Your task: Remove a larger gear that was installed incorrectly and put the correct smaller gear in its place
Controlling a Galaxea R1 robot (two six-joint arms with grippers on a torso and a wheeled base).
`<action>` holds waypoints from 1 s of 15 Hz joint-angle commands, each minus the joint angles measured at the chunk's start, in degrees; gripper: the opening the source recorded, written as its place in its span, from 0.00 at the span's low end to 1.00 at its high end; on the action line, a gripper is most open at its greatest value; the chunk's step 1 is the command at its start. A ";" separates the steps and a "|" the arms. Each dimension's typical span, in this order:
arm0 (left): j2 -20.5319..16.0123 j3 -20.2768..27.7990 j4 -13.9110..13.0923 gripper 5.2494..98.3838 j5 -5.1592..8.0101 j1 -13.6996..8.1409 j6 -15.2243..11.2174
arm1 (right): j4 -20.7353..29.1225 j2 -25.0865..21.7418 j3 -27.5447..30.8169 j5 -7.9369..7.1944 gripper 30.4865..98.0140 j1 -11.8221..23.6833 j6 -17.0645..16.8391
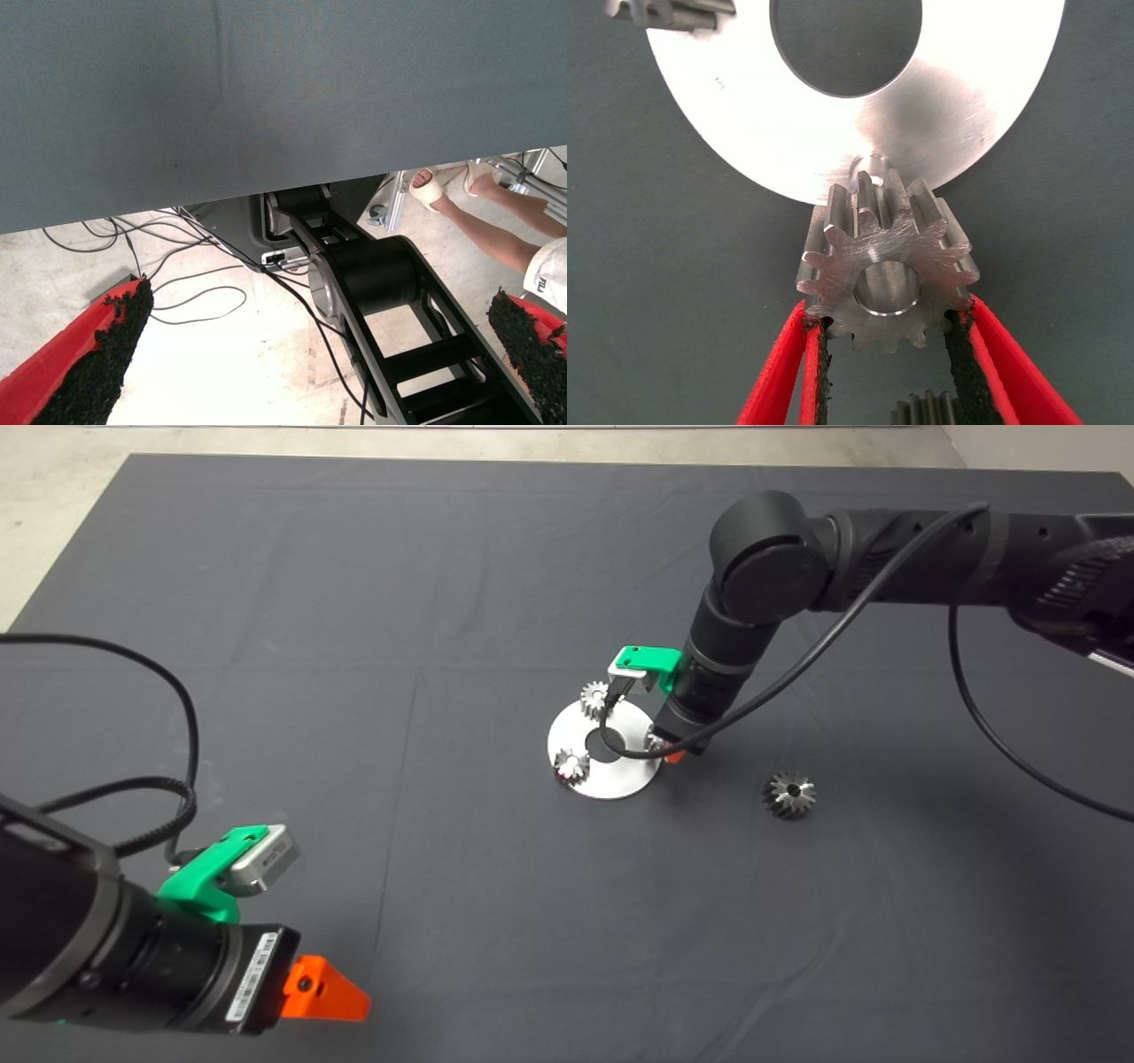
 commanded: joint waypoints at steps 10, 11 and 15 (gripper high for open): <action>-0.32 0.78 -1.12 0.99 0.07 -0.19 -0.08 | -2.72 0.34 0.62 -5.30 0.00 0.31 0.03; -0.32 0.78 -1.12 0.99 0.07 -0.19 -0.08 | -2.81 0.42 0.62 -5.30 0.00 0.23 0.03; -0.32 0.84 -1.12 0.99 -0.02 -0.19 -0.08 | -2.89 0.80 0.62 -5.30 0.00 0.23 0.03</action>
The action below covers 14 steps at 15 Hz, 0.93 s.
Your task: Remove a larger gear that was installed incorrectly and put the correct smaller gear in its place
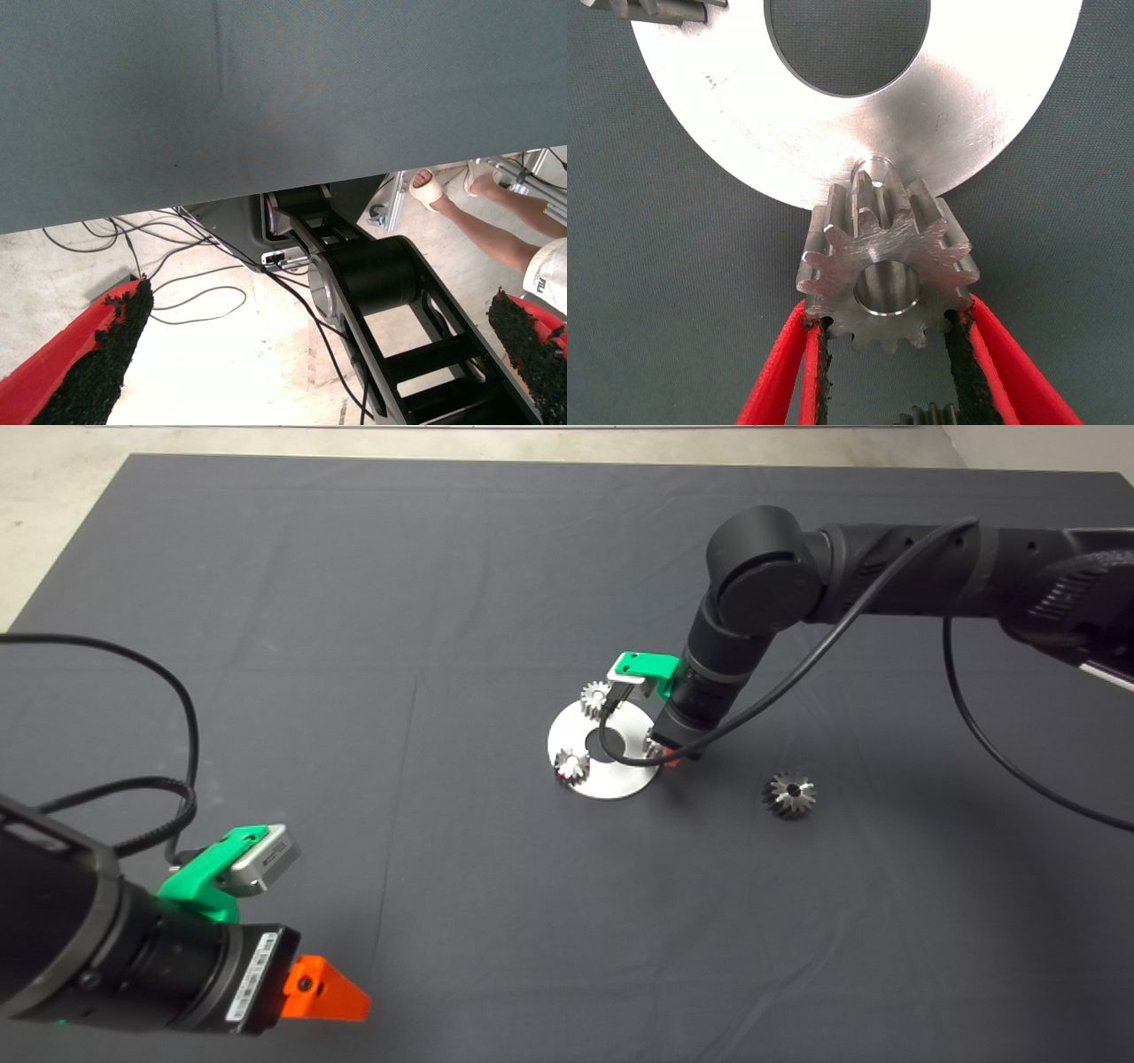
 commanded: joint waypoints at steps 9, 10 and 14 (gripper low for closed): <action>-0.32 0.87 -1.12 0.99 -0.02 -0.19 -0.17 | -2.59 1.81 0.45 -5.30 0.00 1.51 0.05; -0.32 0.87 -1.12 0.99 -0.02 -0.19 -0.17 | -2.70 1.71 0.45 -5.30 0.00 1.46 0.05; -0.32 0.87 -1.12 0.99 -0.02 -0.19 -0.17 | -3.65 1.45 0.18 -5.38 0.00 1.46 0.05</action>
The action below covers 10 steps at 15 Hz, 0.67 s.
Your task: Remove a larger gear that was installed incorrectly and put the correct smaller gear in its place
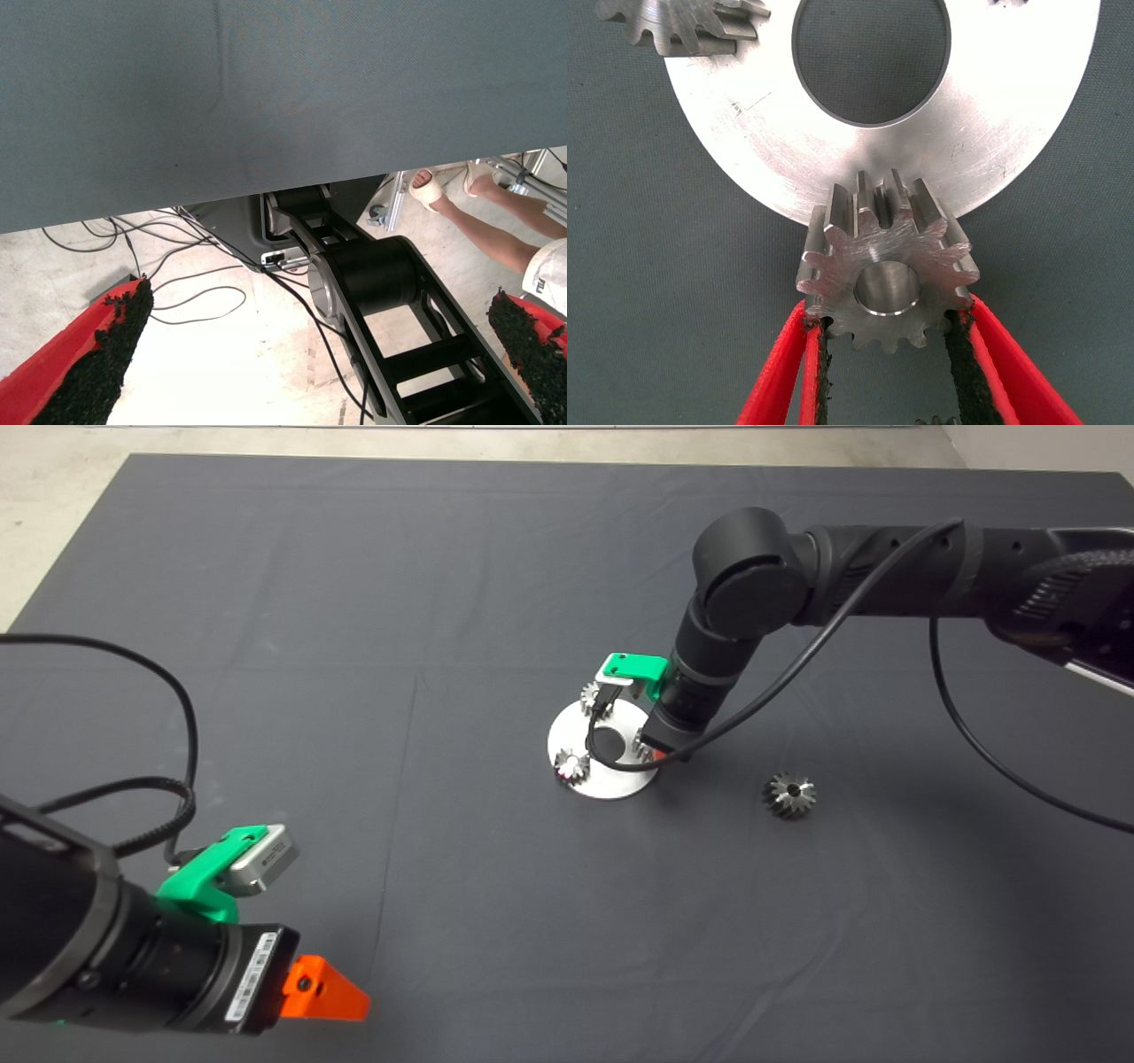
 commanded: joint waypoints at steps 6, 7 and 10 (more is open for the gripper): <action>-0.31 0.87 -1.12 0.99 0.00 -0.19 -0.23 | -3.50 0.03 -0.08 -5.54 0.00 1.02 0.03; -0.31 0.87 -1.12 0.99 0.00 -0.19 -0.23 | -3.50 -0.01 -0.08 -5.56 0.00 0.76 0.03; -0.31 0.87 -1.12 0.99 0.00 -0.19 -0.23 | -3.50 -0.06 0.01 -5.65 0.00 0.32 0.03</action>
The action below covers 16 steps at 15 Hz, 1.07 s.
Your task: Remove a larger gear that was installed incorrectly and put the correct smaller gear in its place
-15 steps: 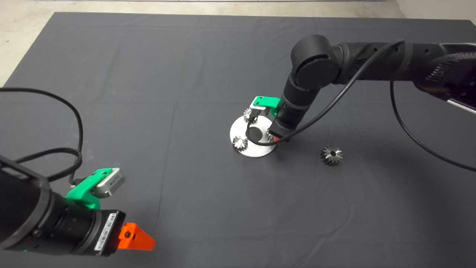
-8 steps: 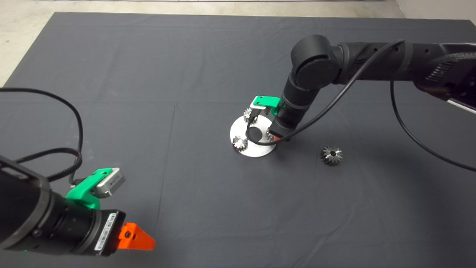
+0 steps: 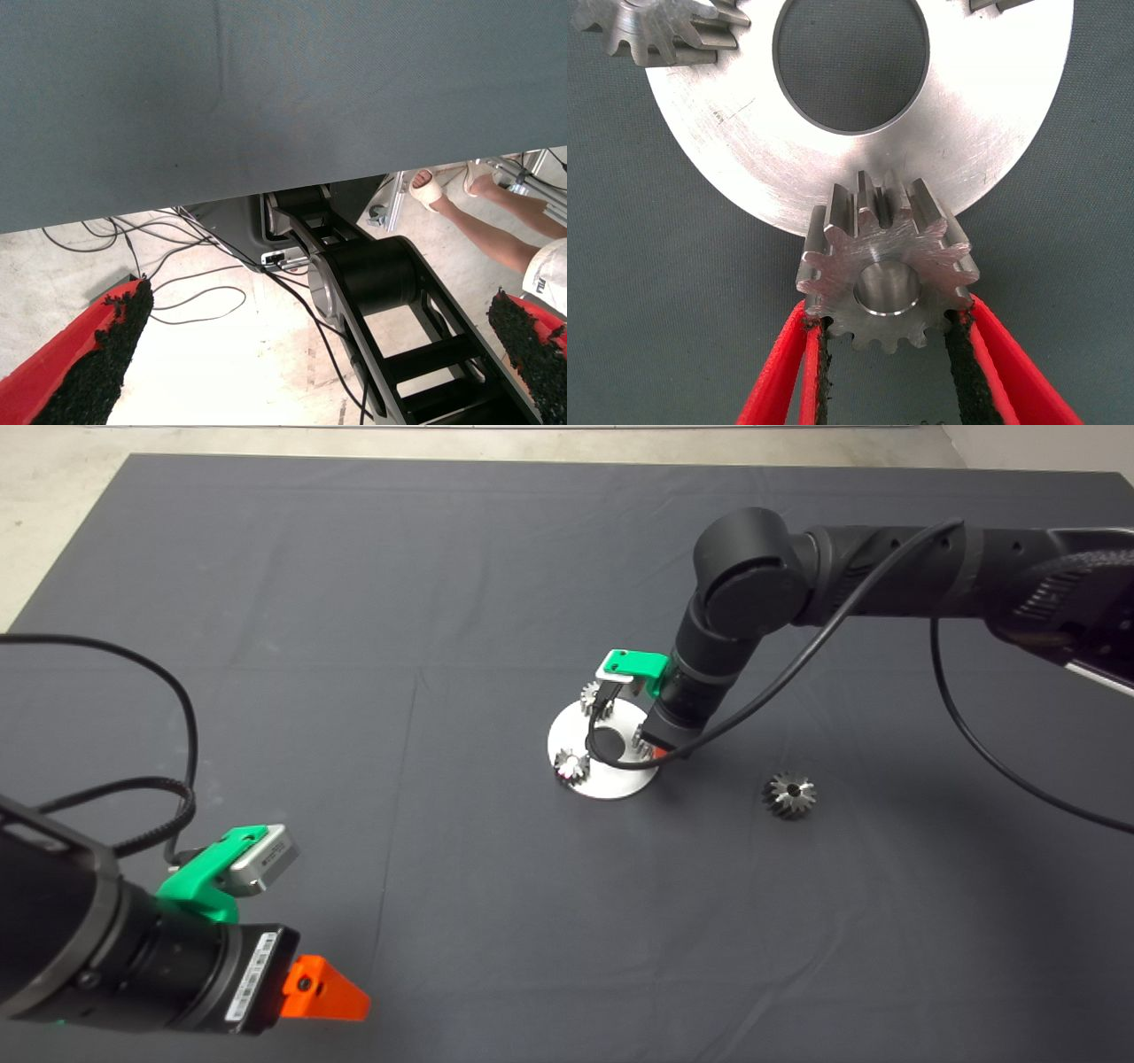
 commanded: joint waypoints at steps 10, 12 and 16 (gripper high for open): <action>-0.31 0.87 -1.12 0.99 0.00 -0.19 -0.32 | -2.22 -0.19 -0.07 -5.74 0.00 0.10 0.03; -0.31 0.87 -1.12 0.99 0.00 -0.19 -0.41 | -2.66 -0.19 -0.07 -5.82 0.00 0.14 0.03; -0.31 0.87 -1.12 0.99 -0.08 -0.19 -0.41 | -2.75 -0.31 0.20 -6.26 0.00 0.14 0.03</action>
